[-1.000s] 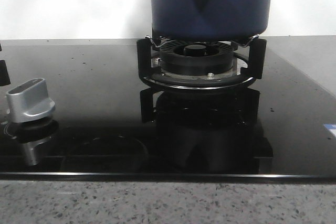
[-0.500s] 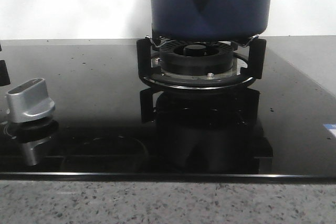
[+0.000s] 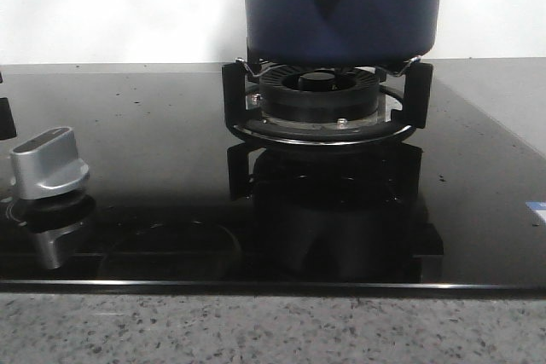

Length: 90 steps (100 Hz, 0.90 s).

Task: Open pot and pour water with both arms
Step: 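Tilt the blue bowl with the right gripper to pour water into the pot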

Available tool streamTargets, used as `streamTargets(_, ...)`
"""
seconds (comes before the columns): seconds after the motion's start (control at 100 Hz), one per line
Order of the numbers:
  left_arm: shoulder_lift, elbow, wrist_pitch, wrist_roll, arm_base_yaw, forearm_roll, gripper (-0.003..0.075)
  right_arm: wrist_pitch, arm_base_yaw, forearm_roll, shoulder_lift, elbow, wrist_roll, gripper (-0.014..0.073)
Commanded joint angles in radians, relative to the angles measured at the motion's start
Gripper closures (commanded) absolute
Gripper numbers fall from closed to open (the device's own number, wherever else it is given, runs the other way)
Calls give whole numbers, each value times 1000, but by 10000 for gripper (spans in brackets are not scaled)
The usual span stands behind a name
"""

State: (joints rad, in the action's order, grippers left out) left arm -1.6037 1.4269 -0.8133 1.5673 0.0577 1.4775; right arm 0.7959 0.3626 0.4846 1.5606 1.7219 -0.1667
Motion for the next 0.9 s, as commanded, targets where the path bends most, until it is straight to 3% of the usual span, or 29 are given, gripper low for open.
streamTargets(0.0, 55, 40, -9, -8, -2, 90, 400, -116, 1, 46, -50, 29, -2, 655)
streamTargets(0.5, 55, 40, -9, -8, -2, 90, 400, -238, 3, 128, -50, 29, -2, 655)
streamTargets(0.89, 55, 40, -9, -8, -2, 90, 400, -296, 41, 269, -50, 29, -2, 655)
